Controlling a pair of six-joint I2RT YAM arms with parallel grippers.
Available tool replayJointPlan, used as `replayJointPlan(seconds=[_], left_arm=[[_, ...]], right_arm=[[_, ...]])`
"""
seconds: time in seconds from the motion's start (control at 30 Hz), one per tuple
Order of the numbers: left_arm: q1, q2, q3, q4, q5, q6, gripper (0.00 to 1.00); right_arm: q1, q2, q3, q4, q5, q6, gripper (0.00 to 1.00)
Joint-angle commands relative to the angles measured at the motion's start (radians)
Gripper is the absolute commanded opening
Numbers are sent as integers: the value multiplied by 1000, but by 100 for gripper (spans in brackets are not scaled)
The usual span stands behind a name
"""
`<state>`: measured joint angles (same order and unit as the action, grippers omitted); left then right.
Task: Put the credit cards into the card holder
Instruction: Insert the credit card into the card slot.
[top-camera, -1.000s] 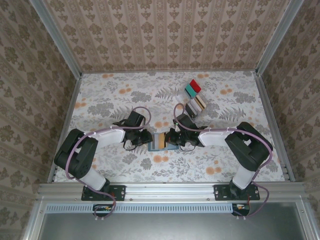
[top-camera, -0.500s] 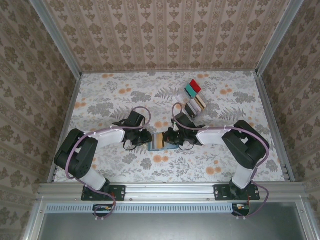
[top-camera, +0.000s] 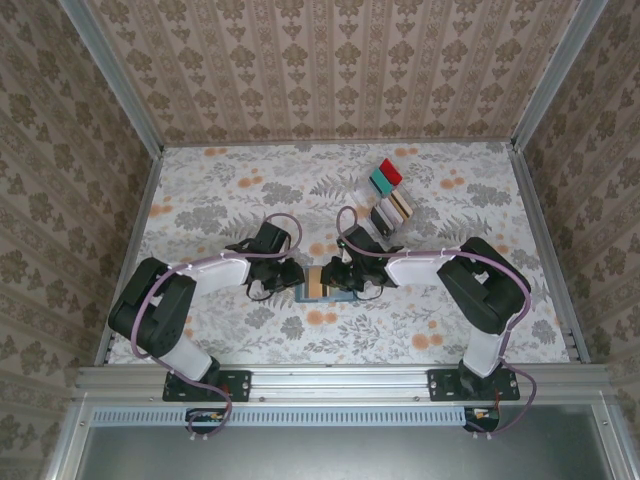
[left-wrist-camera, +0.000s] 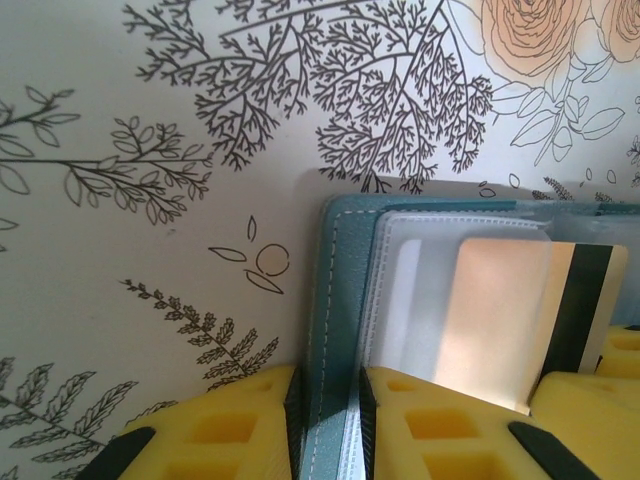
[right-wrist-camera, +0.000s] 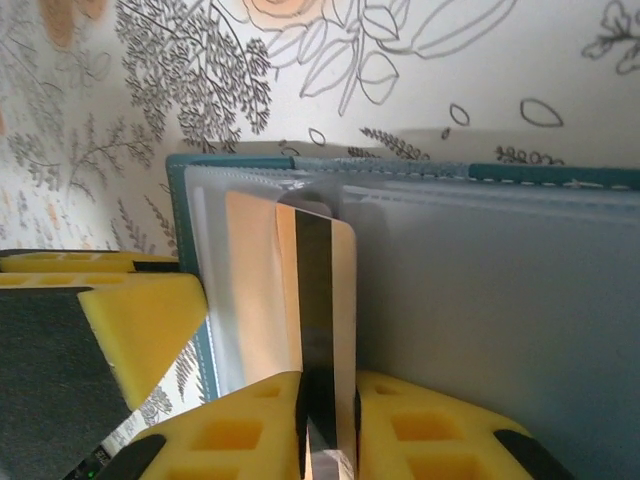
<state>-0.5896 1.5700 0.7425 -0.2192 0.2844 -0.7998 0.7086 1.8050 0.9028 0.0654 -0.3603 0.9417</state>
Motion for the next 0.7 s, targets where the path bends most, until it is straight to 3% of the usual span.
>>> replayJointPlan(seconds=[0.0, 0.4, 0.67], left_arm=[[-13, 17, 11, -11, 10, 2, 24], [-13, 14, 12, -6, 16, -1, 24], [-13, 18, 14, -7, 12, -3, 23]], right_arm=[[12, -26, 23, -128, 31, -45, 22], [34, 18, 107, -226, 44, -85, 26], [43, -15, 156, -361, 155, -112, 31]])
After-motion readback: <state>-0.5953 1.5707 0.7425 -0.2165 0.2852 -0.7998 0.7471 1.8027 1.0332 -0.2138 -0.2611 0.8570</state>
